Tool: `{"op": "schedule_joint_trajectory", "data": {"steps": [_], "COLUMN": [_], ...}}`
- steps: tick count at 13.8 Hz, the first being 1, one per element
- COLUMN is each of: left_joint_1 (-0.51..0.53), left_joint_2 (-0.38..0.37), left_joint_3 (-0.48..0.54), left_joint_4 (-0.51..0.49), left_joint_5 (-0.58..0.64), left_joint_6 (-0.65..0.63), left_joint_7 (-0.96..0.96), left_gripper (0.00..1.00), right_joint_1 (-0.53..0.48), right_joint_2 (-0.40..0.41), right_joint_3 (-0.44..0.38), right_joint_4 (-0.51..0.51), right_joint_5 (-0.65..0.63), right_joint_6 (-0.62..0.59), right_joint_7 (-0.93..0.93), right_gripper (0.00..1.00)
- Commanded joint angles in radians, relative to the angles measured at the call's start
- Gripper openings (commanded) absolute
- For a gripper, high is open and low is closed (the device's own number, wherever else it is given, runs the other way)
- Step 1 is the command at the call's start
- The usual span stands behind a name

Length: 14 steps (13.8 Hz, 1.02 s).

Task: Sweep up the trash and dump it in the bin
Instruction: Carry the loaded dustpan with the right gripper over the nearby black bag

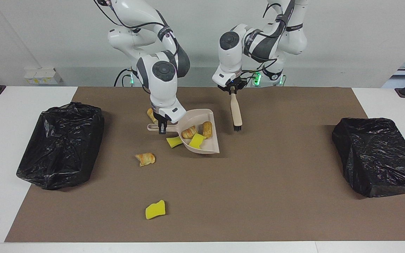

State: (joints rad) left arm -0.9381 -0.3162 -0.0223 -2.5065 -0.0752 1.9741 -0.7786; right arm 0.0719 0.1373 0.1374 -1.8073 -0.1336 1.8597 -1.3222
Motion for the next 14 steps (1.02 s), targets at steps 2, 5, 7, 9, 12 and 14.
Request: {"op": "schedule_joint_trajectory", "data": {"steps": [2,5,7,9,12,14], "left_joint_1": [-0.113,-0.123,-0.111,-0.11,-0.093,0.003], "left_joint_2": [-0.043,-0.04,-0.031,-0.024,-0.012,0.026], "left_joint_3": [0.015,0.016,0.019,0.021,0.028,0.028], "left_joint_4": [-0.116,-0.124,-0.12,-0.117,-0.097,-0.025], "left_joint_5": [-0.025,-0.026,-0.043,-0.043,-0.043,-0.04], "left_joint_6": [0.147,0.147,0.15,0.147,0.129,0.109], "left_joint_7": [-0.096,-0.097,-0.126,-0.126,-0.093,-0.021], "left_gripper": [0.0,0.0,0.0,0.31,0.77,0.92], "right_joint_1": [-0.144,-0.298,-0.397,-0.47,-0.563,-0.592], "right_joint_2": [0.007,0.008,0.007,0.005,0.002,0.002], "right_joint_3": [0.002,0.002,0.001,0.001,-0.001,-0.01], "right_joint_4": [0.062,0.074,0.074,0.074,0.075,0.077], "right_joint_5": [0.014,0.009,-0.004,-0.058,-0.158,-0.246], "right_joint_6": [-0.033,-0.042,-0.028,-0.022,-0.013,0.025], "right_joint_7": [-0.181,-0.274,-0.34,-0.364,-0.364,-0.361], "right_gripper": [0.0,0.0,0.0,0.0,0.0,0.0]}}
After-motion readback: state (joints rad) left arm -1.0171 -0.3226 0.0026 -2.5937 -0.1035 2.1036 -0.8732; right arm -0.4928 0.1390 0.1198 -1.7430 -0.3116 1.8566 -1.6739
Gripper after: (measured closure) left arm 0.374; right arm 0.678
